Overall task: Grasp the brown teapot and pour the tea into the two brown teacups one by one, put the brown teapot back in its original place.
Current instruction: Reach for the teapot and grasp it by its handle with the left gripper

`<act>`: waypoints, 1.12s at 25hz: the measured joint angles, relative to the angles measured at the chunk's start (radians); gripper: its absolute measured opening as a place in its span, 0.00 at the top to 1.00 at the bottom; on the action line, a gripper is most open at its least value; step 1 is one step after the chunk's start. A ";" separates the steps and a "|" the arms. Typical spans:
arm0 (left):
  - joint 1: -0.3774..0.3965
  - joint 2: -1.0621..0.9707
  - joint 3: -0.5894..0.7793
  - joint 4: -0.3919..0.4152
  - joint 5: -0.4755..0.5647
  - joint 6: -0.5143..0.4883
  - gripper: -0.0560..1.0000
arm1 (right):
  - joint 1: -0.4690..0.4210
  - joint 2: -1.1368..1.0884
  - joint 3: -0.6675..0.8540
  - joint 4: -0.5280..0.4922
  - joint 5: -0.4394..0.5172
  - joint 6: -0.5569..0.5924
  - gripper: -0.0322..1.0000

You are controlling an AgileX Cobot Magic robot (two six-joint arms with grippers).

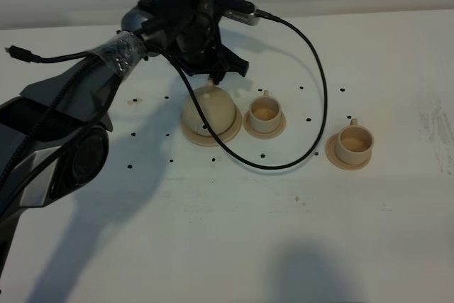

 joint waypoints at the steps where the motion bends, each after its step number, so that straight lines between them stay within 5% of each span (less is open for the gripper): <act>1: 0.005 0.000 -0.001 0.001 0.011 0.000 0.51 | 0.000 0.000 0.000 0.000 0.000 0.000 0.75; 16: 0.068 -0.002 -0.002 0.040 0.140 0.000 0.51 | 0.000 0.000 0.000 0.000 0.000 0.000 0.75; 28: 0.076 -0.020 -0.002 0.022 0.148 0.012 0.51 | 0.000 0.000 0.000 0.000 0.000 0.000 0.75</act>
